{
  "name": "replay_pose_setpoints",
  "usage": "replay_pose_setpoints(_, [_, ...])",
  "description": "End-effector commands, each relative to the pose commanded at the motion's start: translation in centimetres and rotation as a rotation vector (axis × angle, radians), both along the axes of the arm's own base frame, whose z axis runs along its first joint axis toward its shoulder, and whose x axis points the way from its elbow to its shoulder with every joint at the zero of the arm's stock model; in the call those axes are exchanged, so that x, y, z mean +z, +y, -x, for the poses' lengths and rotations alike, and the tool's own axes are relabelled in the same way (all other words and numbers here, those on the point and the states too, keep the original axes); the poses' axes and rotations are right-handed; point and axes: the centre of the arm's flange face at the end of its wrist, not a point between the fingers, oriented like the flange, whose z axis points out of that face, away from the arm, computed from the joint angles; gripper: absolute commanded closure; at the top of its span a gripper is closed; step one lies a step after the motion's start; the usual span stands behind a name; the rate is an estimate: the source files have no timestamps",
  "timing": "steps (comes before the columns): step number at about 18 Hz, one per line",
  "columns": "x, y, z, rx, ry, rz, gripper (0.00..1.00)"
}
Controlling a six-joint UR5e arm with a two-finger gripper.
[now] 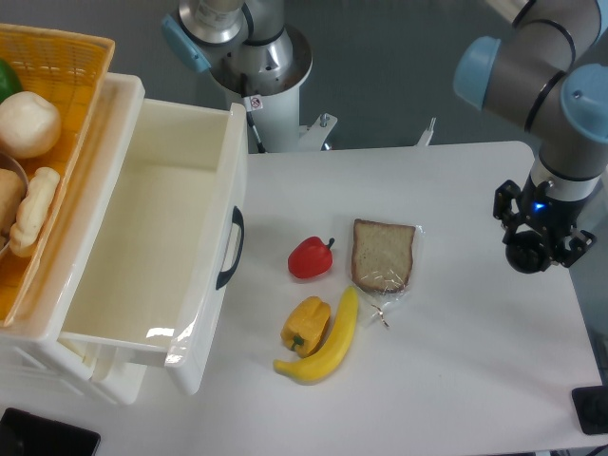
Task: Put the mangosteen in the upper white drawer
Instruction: 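Carry the held dark mangosteen with the gripper over the open white drawer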
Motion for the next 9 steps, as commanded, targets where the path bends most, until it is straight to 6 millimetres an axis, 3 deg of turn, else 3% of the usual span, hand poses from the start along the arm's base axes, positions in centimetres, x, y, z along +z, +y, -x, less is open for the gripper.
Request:
replay_pose_setpoints(4, [0.5, 1.4, -0.8, -0.005, 0.008, -0.007, 0.82])
replay_pose_setpoints(9, [4.9, 4.2, -5.0, 0.027, 0.017, -0.118, 0.87])
